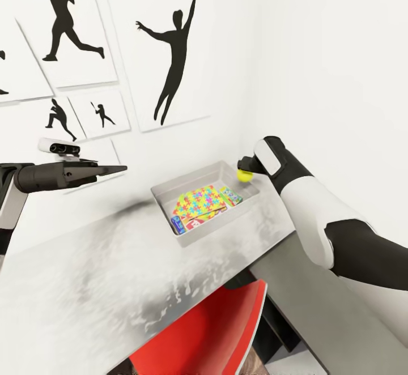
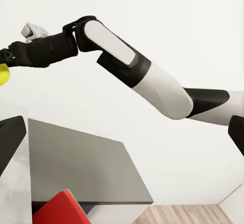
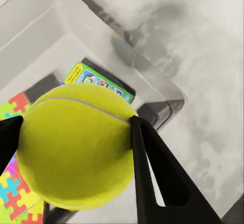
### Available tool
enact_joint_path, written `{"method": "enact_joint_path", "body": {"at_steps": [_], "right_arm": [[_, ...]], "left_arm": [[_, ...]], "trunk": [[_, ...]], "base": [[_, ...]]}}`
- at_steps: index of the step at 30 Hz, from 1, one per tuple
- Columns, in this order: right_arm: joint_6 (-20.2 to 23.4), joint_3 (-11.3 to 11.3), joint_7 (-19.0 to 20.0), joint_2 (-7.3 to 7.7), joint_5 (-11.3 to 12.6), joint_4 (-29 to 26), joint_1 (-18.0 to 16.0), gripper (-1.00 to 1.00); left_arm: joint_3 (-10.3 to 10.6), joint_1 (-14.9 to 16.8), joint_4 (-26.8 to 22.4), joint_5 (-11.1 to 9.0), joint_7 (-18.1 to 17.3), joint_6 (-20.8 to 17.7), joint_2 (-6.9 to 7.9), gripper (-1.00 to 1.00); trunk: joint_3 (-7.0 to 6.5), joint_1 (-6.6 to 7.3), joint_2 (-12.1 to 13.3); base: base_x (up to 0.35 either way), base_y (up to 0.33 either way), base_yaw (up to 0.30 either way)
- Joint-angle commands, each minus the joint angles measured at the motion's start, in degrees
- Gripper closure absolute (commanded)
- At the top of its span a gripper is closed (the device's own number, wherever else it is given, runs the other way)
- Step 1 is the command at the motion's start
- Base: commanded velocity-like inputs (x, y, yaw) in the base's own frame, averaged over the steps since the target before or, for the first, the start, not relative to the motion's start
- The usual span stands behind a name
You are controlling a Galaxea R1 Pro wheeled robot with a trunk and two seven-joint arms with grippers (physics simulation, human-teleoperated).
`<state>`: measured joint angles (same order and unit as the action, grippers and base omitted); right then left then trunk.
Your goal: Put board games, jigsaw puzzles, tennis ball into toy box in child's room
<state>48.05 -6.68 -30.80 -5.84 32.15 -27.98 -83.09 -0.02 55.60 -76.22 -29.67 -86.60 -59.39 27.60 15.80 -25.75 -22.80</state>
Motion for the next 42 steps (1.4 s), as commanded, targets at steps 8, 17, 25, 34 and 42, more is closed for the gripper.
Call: {"method": "enact_joint_path", "body": {"at_steps": [8,17,25,34,42], "right_arm": [[0.02,-0.18,-0.54,0.13,-2.29,-0.22,-0.34,1.00],[0.08,-0.07,-0.49,0.13,-2.48,-0.42,-0.71,1.00],[0.23,0.07,-0.49,-0.04,-2.47,-0.71,-1.08,1.00],[0.23,0.12,-0.49,-0.23,-2.45,-0.76,-2.08,1.00],[0.38,0.10,-0.50,-0.22,-2.45,-0.76,-3.03,1.00]], "left_arm": [[-0.03,0.29,-0.06,0.38,-0.15,-0.49,-0.75,-1.00],[0.08,0.42,-0.07,0.59,-0.15,-0.41,-1.46,-1.00],[-0.12,1.36,-0.07,0.52,-0.15,-0.52,-1.42,-1.00],[-0.47,2.52,0.02,0.25,-0.15,-0.61,-1.18,-1.00],[-0.51,2.63,0.02,0.23,-0.15,-0.61,-1.15,-1.00]], "trunk": [[0.87,-0.03,-0.12],[1.73,-0.03,-0.12],[2.49,-0.03,-0.12],[3.34,-0.03,-0.12],[4.10,-0.03,-0.12]], "base": [[0.000,0.000,0.000],[0.000,0.000,0.000],[0.000,0.000,0.000],[0.000,0.000,0.000],[0.000,0.000,0.000]]}}
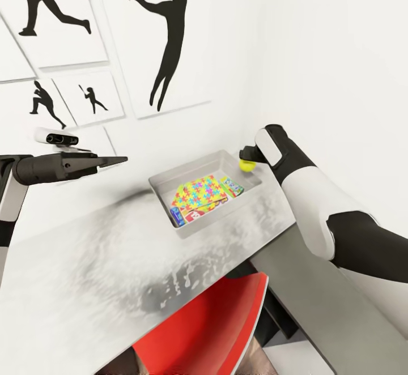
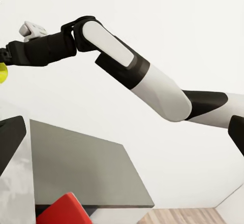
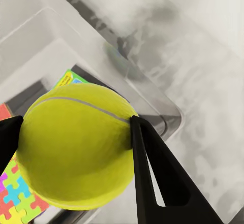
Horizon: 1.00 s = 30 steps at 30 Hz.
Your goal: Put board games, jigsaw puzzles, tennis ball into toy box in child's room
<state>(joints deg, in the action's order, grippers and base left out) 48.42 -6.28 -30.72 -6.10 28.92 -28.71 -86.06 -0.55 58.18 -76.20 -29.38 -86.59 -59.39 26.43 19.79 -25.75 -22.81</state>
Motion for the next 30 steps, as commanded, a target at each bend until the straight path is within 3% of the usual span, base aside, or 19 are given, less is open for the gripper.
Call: {"method": "enact_joint_path", "body": {"at_steps": [1,17,30], "right_arm": [[0.03,-0.31,-0.58,0.07,0.76,-0.03,-0.11,1.00],[0.01,-0.39,-0.59,0.55,0.69,-0.03,-0.99,1.00],[0.09,-0.22,-0.52,-0.17,0.83,-0.05,-2.08,1.00]], "left_arm": [[0.03,0.06,0.00,-0.06,-0.15,-0.61,0.03,-1.00],[0.08,0.18,-0.01,0.03,-0.15,-0.61,-0.01,-1.00],[0.09,0.18,-0.01,0.02,-0.15,-0.61,0.18,-1.00]], "trunk": [[0.20,-0.03,-0.11],[1.72,-0.03,-0.11],[2.95,-0.03,-0.11]], "base": [[0.000,0.000,0.000],[0.000,0.000,0.000],[0.000,0.000,0.000]]}}
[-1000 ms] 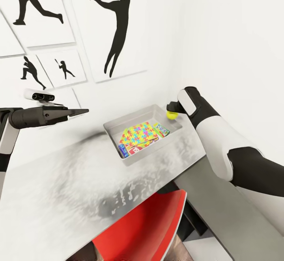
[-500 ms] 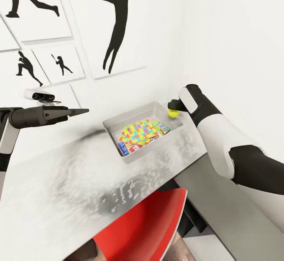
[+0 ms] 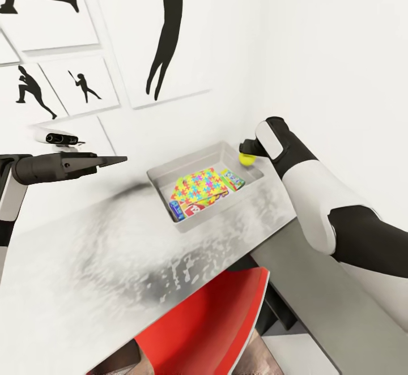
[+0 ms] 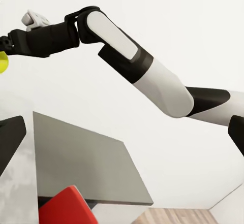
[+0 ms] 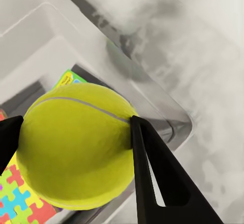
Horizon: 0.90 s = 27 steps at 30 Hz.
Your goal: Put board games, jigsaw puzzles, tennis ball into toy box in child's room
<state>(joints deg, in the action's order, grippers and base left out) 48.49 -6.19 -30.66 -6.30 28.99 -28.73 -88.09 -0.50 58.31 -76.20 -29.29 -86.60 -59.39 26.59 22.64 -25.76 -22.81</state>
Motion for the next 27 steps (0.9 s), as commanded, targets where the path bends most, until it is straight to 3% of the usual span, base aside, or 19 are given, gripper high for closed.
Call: {"method": "enact_joint_path", "body": {"at_steps": [1,27], "right_arm": [[0.02,-0.29,-0.56,0.04,0.76,-0.06,-0.09,1.00],[-0.05,-0.19,-0.54,0.52,0.79,-0.05,-0.16,1.00]], "left_arm": [[0.04,0.05,-0.01,-0.06,-0.15,-0.61,0.03,-1.00],[0.06,0.05,-0.01,0.03,-0.15,-0.61,0.05,-1.00]], "trunk": [[0.20,-0.03,-0.11],[2.66,-0.03,-0.11]], "base": [[0.000,0.000,0.000],[0.000,0.000,0.000]]}}
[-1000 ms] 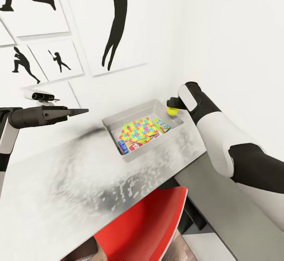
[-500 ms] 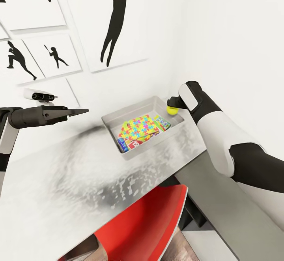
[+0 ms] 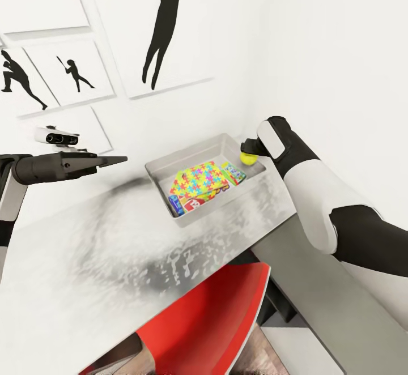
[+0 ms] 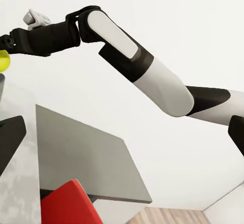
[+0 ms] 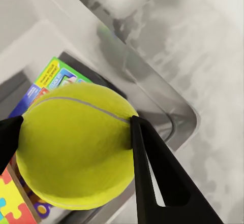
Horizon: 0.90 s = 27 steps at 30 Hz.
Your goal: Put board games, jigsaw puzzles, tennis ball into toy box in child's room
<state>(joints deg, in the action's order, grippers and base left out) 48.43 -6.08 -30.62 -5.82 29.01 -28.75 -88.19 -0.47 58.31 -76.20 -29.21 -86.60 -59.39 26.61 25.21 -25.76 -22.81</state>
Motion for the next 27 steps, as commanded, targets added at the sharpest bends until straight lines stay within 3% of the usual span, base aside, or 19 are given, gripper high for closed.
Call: {"method": "enact_joint_path", "body": {"at_steps": [1,18,27], "right_arm": [[0.01,-0.30,-0.58,0.05,0.77,-0.02,-0.05,1.00],[0.01,-0.25,-0.58,0.26,0.78,-0.07,-0.05,1.00],[0.01,-0.25,-0.50,0.18,0.86,-0.07,-0.05,1.00]], "left_arm": [[0.03,0.04,0.00,-0.06,-0.15,-0.61,0.03,-1.00],[0.03,0.04,0.00,-0.06,-0.15,-0.61,0.11,-1.00],[0.03,0.04,0.00,-0.06,-0.15,-0.61,0.11,-1.00]], "trunk": [[0.19,-0.03,-0.11],[1.72,-0.03,-0.11],[1.89,-0.03,-0.11]], "base": [[0.000,0.000,0.000],[0.000,0.000,0.000],[0.000,0.000,0.000]]}}
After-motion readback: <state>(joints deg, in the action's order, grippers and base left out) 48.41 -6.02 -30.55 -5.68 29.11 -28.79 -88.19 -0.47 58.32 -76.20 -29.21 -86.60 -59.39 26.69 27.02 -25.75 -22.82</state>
